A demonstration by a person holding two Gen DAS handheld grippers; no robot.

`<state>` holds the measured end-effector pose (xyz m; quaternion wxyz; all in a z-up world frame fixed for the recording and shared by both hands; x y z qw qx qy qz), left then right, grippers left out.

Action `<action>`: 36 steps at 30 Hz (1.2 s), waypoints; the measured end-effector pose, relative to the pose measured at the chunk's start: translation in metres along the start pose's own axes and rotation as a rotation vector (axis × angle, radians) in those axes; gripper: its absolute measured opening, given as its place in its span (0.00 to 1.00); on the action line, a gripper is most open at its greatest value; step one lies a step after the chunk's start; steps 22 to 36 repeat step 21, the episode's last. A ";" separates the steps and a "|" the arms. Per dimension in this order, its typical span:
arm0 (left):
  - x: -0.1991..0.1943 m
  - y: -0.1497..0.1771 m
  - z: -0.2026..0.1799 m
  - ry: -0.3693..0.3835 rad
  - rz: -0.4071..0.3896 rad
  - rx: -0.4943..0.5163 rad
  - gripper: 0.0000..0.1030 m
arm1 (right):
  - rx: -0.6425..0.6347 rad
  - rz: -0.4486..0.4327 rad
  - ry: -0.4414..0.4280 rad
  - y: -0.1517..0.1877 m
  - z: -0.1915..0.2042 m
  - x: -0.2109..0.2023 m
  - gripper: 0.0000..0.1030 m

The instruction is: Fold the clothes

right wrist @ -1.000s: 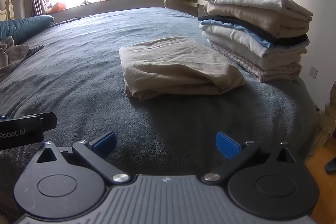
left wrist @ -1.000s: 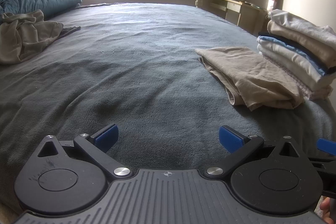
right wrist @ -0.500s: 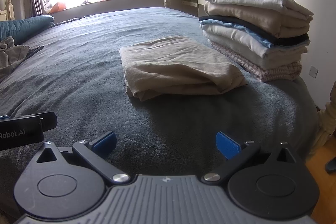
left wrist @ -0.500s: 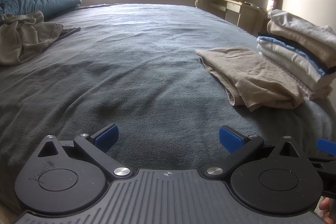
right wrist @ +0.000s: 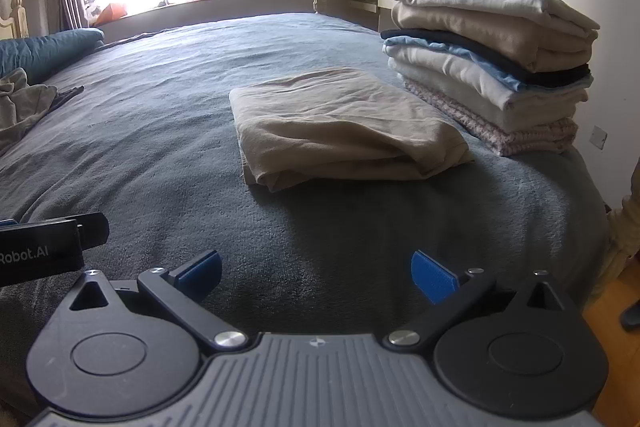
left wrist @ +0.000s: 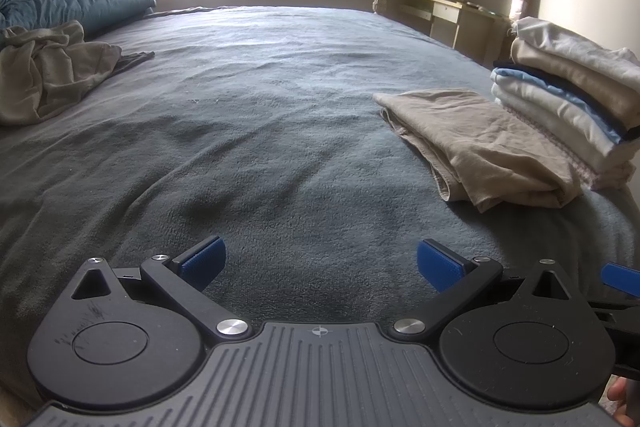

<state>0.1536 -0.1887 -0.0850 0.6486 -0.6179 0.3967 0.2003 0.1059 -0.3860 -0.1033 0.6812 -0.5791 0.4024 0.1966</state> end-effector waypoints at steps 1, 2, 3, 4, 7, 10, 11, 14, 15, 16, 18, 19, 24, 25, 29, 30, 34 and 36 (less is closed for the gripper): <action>0.000 0.000 0.000 0.000 0.000 0.000 1.00 | 0.000 0.000 0.000 0.000 0.000 0.000 1.00; 0.000 0.000 0.000 0.001 0.000 0.001 1.00 | 0.000 0.001 0.000 0.000 0.000 0.000 1.00; 0.000 0.000 0.000 0.001 0.000 0.001 1.00 | 0.000 0.001 0.000 0.000 0.000 0.001 1.00; 0.000 0.000 0.000 0.001 0.001 0.000 1.00 | 0.000 0.002 0.000 0.001 0.000 0.001 1.00; 0.000 0.000 0.000 0.000 0.002 0.001 1.00 | 0.001 0.004 0.001 0.001 0.000 0.001 1.00; 0.000 0.001 0.000 0.000 0.002 0.003 1.00 | 0.002 0.004 0.001 0.001 0.000 0.001 1.00; 0.000 0.001 0.000 0.000 0.002 0.002 1.00 | 0.002 0.004 0.001 0.001 0.000 0.001 1.00; 0.000 0.000 0.001 -0.002 0.002 0.001 1.00 | 0.002 0.004 0.000 0.001 0.000 0.001 1.00; 0.001 0.001 0.001 -0.002 0.002 0.000 1.00 | 0.001 0.004 0.000 0.001 0.000 0.001 1.00; 0.001 0.001 0.002 -0.002 0.002 0.000 1.00 | 0.000 0.004 0.000 0.001 0.000 0.001 1.00; 0.001 0.001 0.001 -0.001 0.002 0.001 1.00 | 0.001 0.004 0.000 0.001 0.000 0.001 1.00; 0.000 0.001 0.001 -0.001 0.002 0.002 1.00 | 0.001 0.004 0.000 0.001 0.000 0.001 1.00; 0.000 0.000 0.001 -0.001 0.000 0.003 1.00 | 0.002 0.003 0.001 0.001 0.000 0.001 1.00; 0.000 0.000 0.001 -0.001 0.000 0.003 1.00 | 0.002 0.003 0.001 0.001 0.000 0.001 1.00; 0.000 0.000 0.001 -0.001 0.000 0.003 1.00 | 0.002 0.003 0.001 0.001 0.000 0.001 1.00; 0.000 0.000 0.001 -0.001 0.000 0.003 1.00 | 0.002 0.003 0.001 0.001 0.000 0.001 1.00; 0.000 0.000 0.001 -0.001 0.000 0.003 1.00 | 0.002 0.003 0.001 0.001 0.000 0.001 1.00; 0.000 0.000 0.001 -0.001 0.000 0.003 1.00 | 0.002 0.003 0.001 0.001 0.000 0.001 1.00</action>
Point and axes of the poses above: each gripper's, at about its wrist camera, not at the fingertips, and x roughly the way its jaws point, z to its left, y to its underside, the point moved 10 cm from there along x, roughly the way its jaws point, and after that the axes turned 12 degrees about z, right-handed, at the moved point
